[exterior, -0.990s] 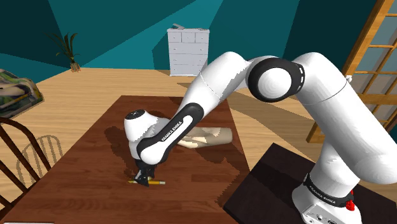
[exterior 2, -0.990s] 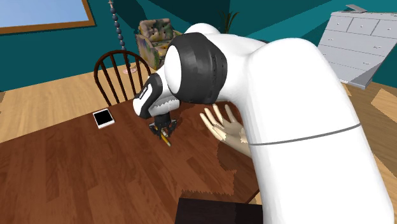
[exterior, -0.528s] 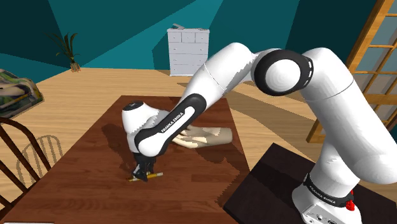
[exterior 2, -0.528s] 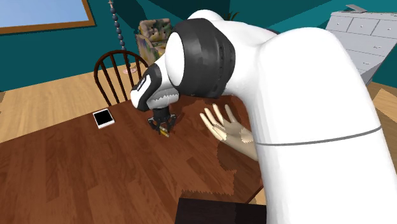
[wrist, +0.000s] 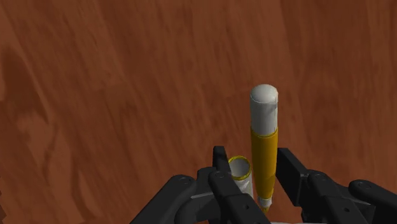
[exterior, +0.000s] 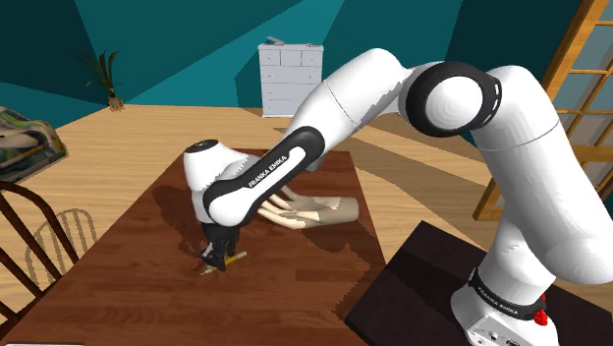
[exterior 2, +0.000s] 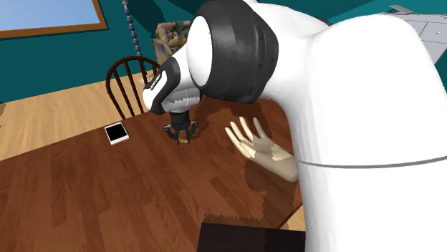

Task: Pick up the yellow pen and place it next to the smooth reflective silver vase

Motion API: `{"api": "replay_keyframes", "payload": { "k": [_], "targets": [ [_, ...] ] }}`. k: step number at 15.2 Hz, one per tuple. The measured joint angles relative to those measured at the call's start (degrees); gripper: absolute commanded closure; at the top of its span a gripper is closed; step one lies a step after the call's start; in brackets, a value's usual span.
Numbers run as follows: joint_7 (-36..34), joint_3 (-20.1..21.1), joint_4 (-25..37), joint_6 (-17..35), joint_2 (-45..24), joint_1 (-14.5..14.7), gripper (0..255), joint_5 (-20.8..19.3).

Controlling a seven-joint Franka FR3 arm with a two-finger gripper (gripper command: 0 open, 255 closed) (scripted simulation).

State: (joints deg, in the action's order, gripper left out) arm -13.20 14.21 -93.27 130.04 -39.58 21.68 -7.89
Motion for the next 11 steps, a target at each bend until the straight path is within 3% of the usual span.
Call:
{"api": "replay_keyframes", "payload": {
  "k": [11],
  "targets": [
    [0.49, 0.94, 0.69, -5.72, 5.08, -0.67, 255, 1.21]
  ]
}}
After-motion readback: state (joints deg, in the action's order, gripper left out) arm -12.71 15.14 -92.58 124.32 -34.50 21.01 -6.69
